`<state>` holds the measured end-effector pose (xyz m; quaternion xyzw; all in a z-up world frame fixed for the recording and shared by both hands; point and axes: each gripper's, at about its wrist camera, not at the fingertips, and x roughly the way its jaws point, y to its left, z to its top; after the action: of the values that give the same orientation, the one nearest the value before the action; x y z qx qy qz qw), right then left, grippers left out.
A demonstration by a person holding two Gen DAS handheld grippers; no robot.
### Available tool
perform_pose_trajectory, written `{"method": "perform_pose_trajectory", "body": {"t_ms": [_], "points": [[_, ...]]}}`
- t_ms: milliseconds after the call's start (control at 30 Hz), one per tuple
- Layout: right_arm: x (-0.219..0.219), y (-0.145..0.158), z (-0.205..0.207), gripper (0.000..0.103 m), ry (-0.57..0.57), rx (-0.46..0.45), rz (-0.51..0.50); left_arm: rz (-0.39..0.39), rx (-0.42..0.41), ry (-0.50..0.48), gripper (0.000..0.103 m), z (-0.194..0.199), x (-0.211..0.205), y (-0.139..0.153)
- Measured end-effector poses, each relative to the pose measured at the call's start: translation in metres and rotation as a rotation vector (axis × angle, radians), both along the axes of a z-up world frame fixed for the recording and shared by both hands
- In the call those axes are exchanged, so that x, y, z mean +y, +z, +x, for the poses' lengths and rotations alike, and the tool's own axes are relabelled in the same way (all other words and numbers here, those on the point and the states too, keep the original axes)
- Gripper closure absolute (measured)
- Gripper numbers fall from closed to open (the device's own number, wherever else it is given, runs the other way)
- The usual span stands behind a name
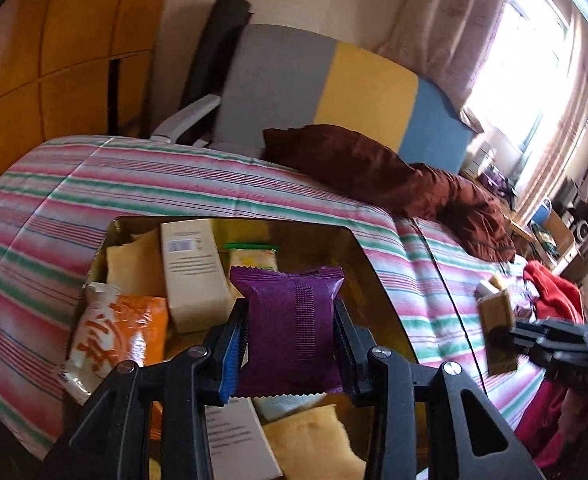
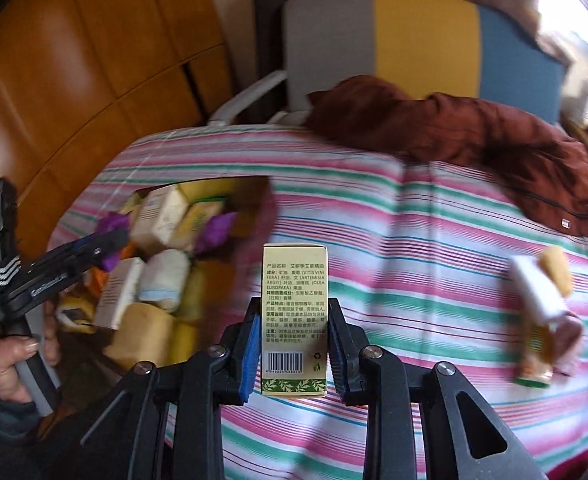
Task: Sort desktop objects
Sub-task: 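Carry the purple packet and green-labelled box over the gold tray with both tools, then open both tools to release the packet and box into the tray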
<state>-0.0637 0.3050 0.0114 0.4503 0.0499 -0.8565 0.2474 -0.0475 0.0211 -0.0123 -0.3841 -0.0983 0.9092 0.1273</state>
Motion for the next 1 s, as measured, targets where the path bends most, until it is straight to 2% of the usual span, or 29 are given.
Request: {"method": "perform_pose_trajectory", "body": {"t_ms": [333,400,467,733,1000], "points": [[-0.065,-0.019,0.0,0.073,0.099,-0.06,-0.067,0.062,-0.029,0.027,0.063,-0.013,-0.016,-0.007],[-0.075,-0.021,-0.005,0.072,0.1,-0.066,-0.081,0.087,-0.039,0.033,0.051,-0.015,-0.018,-0.008],[-0.085,-0.023,-0.01,0.072,0.097,-0.066,-0.104,0.107,-0.049,0.05,0.045,-0.016,-0.022,-0.01],[-0.102,-0.037,-0.006,0.066,0.113,-0.086,-0.092,0.067,-0.038,0.089,0.045,-0.011,-0.029,-0.01],[-0.091,-0.045,0.006,0.053,0.085,-0.081,-0.061,0.005,0.002,0.035,0.045,0.001,-0.006,0.0]]}}
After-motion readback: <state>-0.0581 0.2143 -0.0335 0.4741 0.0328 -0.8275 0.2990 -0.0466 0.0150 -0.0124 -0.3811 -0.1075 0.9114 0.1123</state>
